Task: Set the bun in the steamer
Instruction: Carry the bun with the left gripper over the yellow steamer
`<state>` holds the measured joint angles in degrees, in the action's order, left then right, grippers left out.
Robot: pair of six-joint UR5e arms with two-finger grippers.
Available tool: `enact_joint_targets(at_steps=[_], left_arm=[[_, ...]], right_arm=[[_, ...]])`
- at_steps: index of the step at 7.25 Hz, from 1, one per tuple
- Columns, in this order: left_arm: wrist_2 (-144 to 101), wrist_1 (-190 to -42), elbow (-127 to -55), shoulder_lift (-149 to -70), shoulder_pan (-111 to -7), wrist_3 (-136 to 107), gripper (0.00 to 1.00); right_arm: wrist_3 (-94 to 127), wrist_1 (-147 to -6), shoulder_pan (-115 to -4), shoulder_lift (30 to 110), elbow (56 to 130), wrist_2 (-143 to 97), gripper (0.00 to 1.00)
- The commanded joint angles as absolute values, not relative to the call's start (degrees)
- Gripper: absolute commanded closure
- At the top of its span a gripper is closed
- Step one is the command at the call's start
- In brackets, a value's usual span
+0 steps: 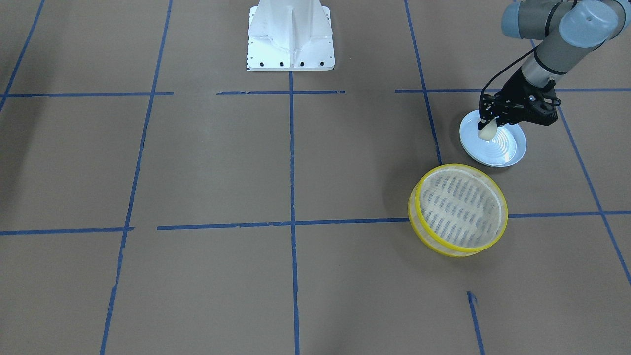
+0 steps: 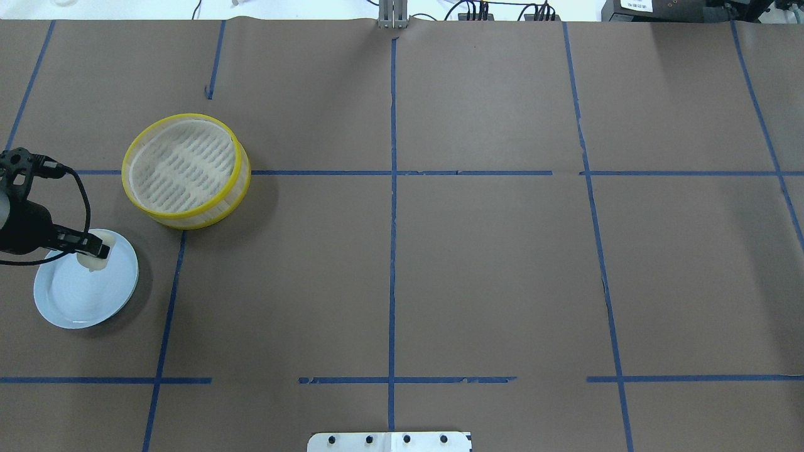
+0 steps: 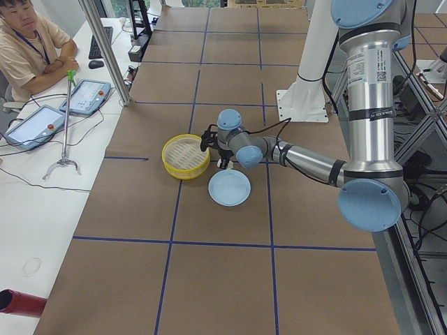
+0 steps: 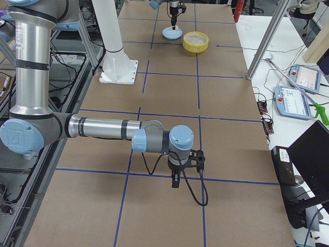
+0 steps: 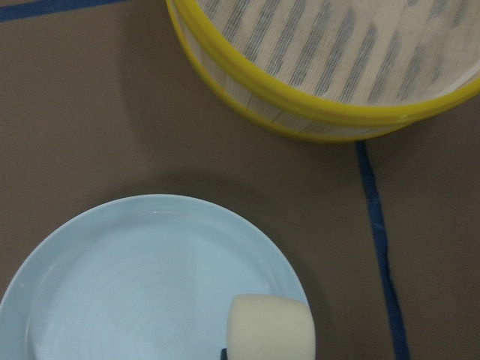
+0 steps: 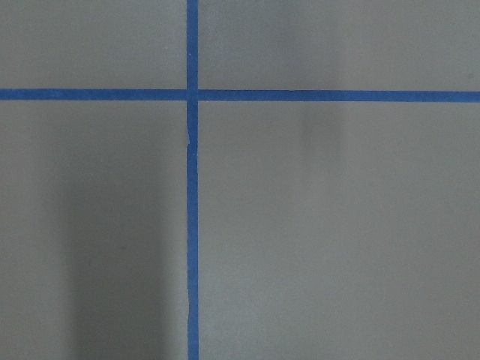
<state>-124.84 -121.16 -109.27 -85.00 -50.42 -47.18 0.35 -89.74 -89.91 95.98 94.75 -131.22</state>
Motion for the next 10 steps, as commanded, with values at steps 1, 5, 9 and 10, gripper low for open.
enact_joint_targets(at_steps=[1,5,9,10], left_arm=[[-125.5,-121.1,-103.8,-92.0,-51.5,-55.0,0.66],[-124.5,-112.9,-98.4,-102.8,-51.6,-62.5,0.66],[-121.8,-112.0,-87.7,-110.4,-51.3,-62.5,0.66],[-119.7,-112.1,-86.8,-110.8,-50.9,-62.6,0.66]], right_arm=[[0.4,-89.7,-89.9,96.0,94.7,-131.2,0.00],[0.4,-89.7,-89.9,96.0,94.7,-131.2,0.00],[0.4,-89.7,-89.9,96.0,94.7,-131.2,0.00],[0.4,-89.7,-89.9,96.0,94.7,-131.2,0.00]])
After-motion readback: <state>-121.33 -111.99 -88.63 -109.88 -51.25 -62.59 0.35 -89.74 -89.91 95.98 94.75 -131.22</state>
